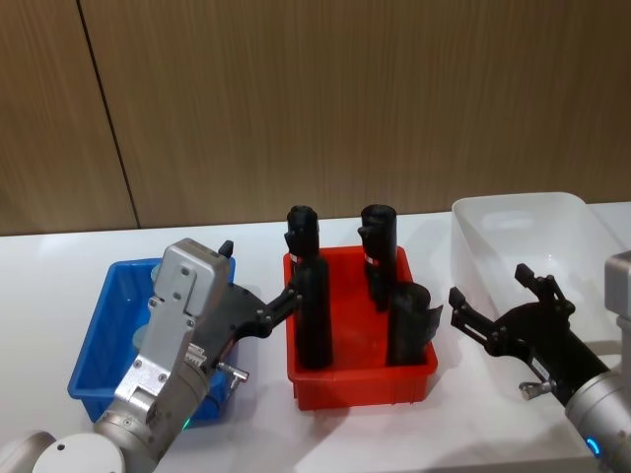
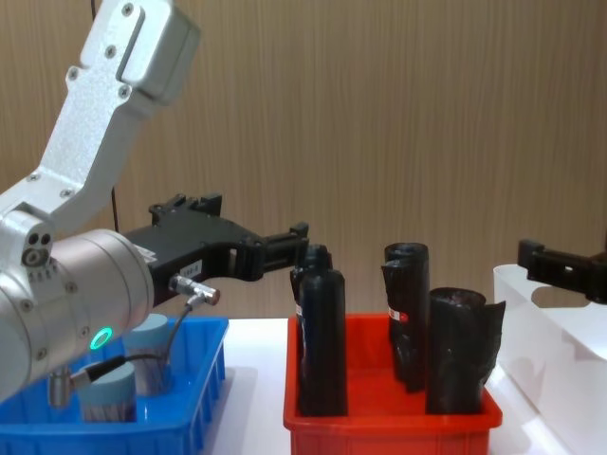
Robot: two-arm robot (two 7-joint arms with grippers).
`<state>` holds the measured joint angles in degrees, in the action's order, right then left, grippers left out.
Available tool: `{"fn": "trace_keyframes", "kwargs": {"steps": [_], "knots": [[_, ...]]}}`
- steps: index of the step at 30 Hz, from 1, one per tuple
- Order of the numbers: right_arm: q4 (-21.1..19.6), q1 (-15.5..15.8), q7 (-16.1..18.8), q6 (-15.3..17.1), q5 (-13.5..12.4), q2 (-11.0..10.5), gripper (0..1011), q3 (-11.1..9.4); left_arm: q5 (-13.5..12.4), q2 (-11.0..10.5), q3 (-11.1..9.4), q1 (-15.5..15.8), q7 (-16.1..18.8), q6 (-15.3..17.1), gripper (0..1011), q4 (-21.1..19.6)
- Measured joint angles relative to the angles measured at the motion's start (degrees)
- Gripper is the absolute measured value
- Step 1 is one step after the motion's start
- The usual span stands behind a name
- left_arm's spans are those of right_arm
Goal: Pick the cotton swabs from the blue box and place them into the white box.
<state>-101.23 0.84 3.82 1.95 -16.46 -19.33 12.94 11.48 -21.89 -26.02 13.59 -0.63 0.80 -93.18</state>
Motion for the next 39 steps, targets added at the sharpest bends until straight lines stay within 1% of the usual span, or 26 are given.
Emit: {"fn": "trace_keyframes", "kwargs": {"steps": [29, 35, 39], "knots": [[0.0, 0.0, 0.0, 0.0, 0.0, 0.0, 1002, 0.0, 0.0, -0.1, 0.1, 0.0, -0.1, 0.0, 1003, 0.1], [0.0, 0.0, 0.0, 0.0, 0.0, 0.0, 1001, 0.0, 0.8, -1.0, 1.2, 0.1, -0.5, 0.4, 1003, 0.5], [0.0, 0.0, 0.0, 0.0, 0.0, 0.0, 1002, 0.0, 2.2, -2.1, 2.4, 0.1, -0.9, 0.9, 1003, 1.1]]}}
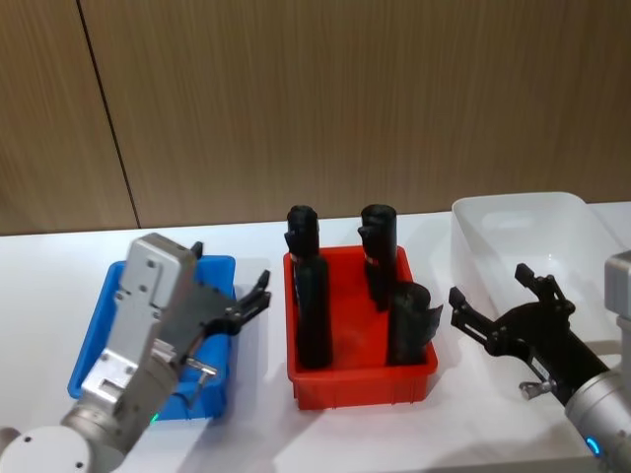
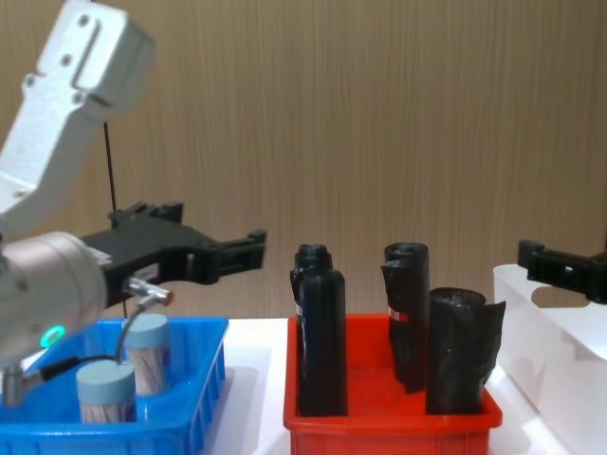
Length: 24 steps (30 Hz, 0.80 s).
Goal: Pick the cotton swabs from the blue box and place them into the white box.
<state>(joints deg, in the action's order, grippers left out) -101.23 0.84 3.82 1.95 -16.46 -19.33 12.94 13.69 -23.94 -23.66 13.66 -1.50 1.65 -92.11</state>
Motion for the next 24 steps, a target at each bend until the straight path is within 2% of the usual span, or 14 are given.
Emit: {"fn": "trace_keyframes", "kwargs": {"steps": [12, 15, 24], "knots": [[0.0, 0.0, 0.0, 0.0, 0.0, 0.0, 1001, 0.0, 6.0, -2.2, 3.0, -0.1, -0.9, 1.9, 1003, 2.0], [0.0, 0.0, 0.0, 0.0, 0.0, 0.0, 1002, 0.0, 8.1, -2.6, 3.8, -0.1, -0.9, 2.8, 1003, 2.9], [0.0, 0.0, 0.0, 0.0, 0.0, 0.0, 1002, 0.0, 11.8, -3.0, 5.1, 0.1, -0.3, 6.3, 1003, 5.1]]}}
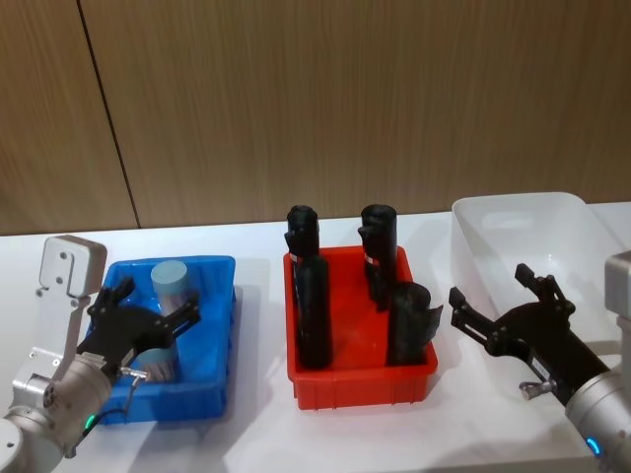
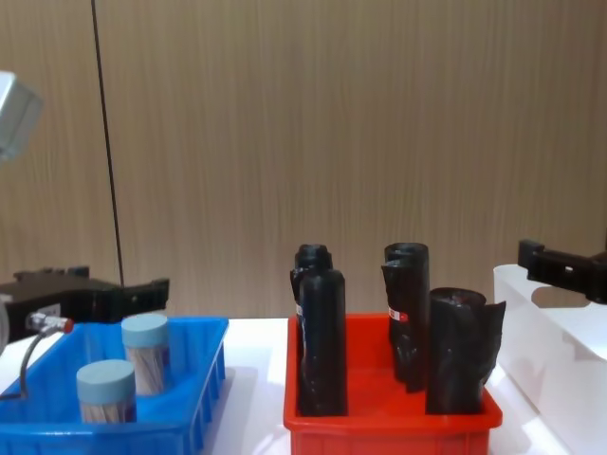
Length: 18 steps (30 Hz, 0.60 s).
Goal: Pick the cotton swabs from the blue box and place them into the white box.
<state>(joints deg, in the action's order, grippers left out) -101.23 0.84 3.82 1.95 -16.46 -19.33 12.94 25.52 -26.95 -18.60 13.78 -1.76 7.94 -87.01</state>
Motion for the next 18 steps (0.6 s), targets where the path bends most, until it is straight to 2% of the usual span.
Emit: {"fn": "trace_keyframes", "kwargs": {"steps": [7, 18], "knots": [[0.0, 0.0, 0.0, 0.0, 0.0, 0.0, 1002, 0.0, 1.7, 0.1, 0.5, 0.5, 0.5, 3.1, 1003, 1.6], [0.0, 0.0, 0.0, 0.0, 0.0, 0.0, 1002, 0.0, 2.8, 1.1, 0.7, 2.0, 0.5, 7.2, 1003, 4.8]]}}
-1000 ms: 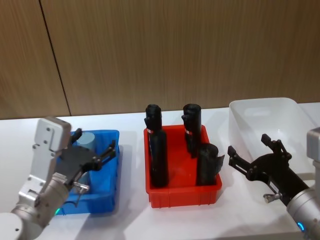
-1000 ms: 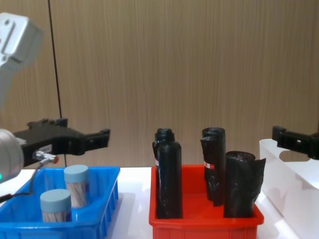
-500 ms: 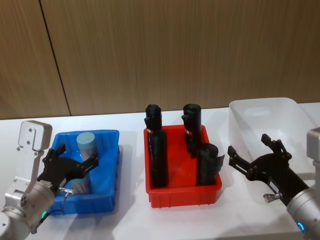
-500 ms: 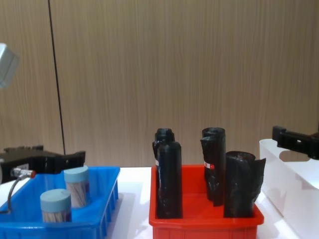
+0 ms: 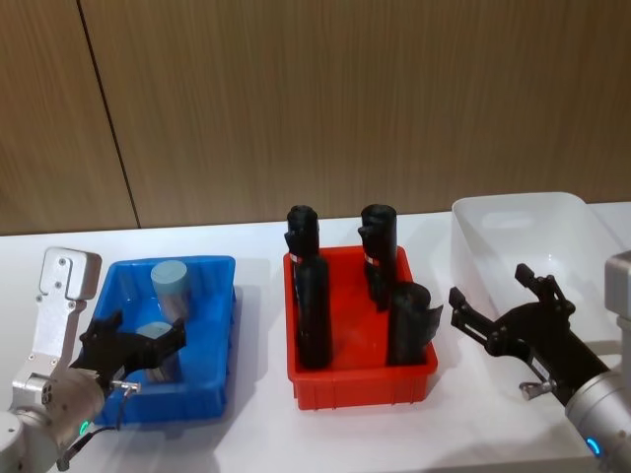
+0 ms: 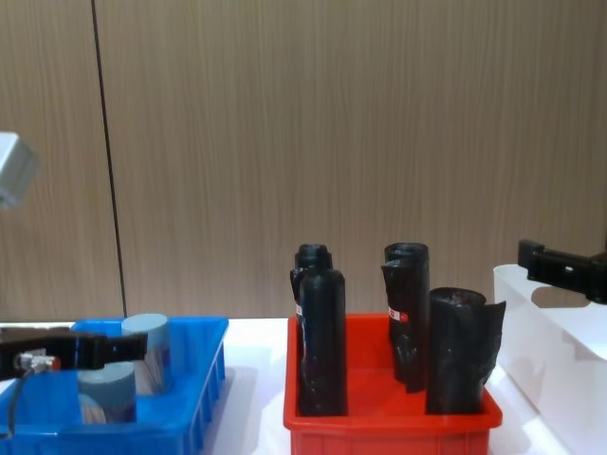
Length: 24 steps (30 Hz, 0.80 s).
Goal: Pick the cotton swabs from the blue box and place them into the white box.
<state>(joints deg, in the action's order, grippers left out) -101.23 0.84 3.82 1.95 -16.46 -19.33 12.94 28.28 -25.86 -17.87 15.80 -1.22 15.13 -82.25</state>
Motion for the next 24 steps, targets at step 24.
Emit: {"fn": "trace_keyframes", "kwargs": {"steps": [24], "knots": [[0.0, 0.0, 0.0, 0.0, 0.0, 0.0, 1002, 0.0, -1.2, 2.9, -0.4, 4.7, -4.0, 2.9, 924, 9.8]]}}
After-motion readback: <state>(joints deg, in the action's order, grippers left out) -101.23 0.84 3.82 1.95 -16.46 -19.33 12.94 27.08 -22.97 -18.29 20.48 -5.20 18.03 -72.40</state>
